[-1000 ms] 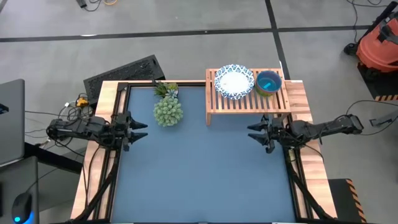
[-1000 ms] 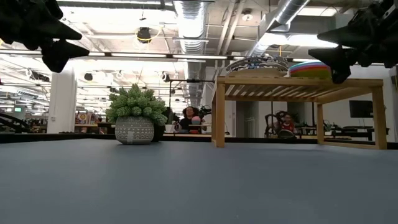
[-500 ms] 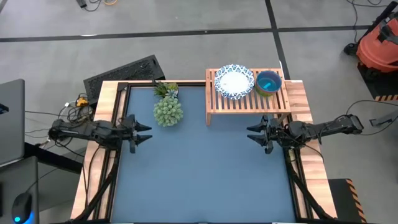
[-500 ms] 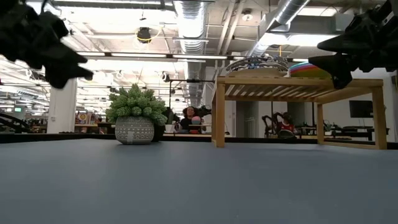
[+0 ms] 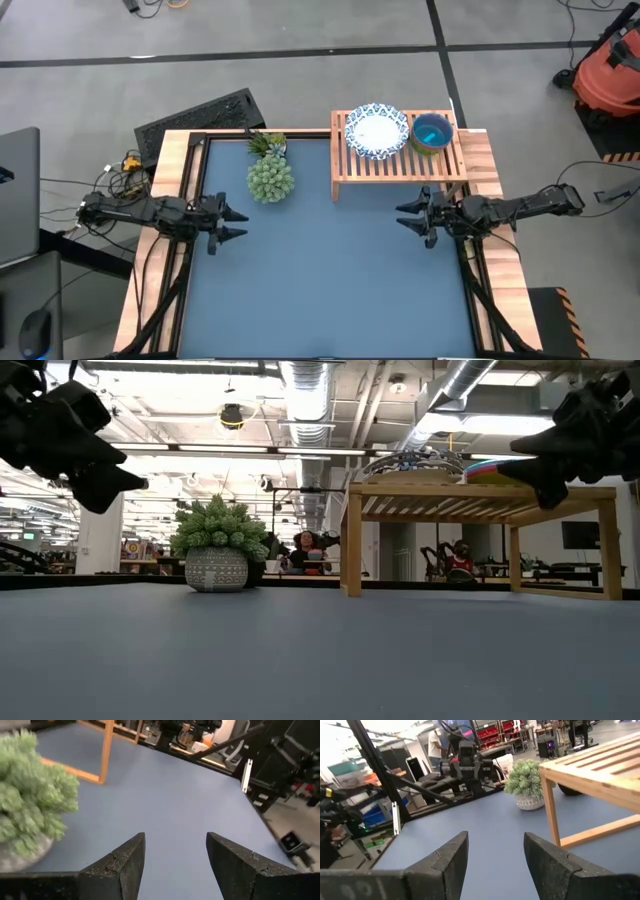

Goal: Place and stack bowls onto a shelf
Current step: Return to Home Position

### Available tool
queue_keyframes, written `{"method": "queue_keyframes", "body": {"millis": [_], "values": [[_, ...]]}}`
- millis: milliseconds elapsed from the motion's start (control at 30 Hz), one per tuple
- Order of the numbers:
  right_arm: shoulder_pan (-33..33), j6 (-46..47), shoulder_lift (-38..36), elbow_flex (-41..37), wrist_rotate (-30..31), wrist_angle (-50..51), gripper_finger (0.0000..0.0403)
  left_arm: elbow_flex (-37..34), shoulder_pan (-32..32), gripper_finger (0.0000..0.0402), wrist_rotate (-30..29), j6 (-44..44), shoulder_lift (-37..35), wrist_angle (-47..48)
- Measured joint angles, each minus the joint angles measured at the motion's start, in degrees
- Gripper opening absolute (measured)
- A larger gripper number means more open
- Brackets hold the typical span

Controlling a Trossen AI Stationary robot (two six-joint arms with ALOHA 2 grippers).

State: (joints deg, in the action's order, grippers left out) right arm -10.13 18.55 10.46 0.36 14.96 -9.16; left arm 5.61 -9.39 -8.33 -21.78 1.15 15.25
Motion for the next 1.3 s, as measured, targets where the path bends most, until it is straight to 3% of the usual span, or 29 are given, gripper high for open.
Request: {"method": "queue_keyframes", "body": {"millis": [200, 1300], "values": [[0.00, -0.09, 0.02, 0.00, 0.00, 1.94, 0.0218, 0.00, 0.00, 0.0197, 0.19, -6.47, -0.04, 0.07], [0.00, 0.02, 0.00, -0.04, -0.04, 5.66, 0.0218, -0.04, 0.00, 0.0197, 0.19, -5.46, -0.04, 0.21]]}}
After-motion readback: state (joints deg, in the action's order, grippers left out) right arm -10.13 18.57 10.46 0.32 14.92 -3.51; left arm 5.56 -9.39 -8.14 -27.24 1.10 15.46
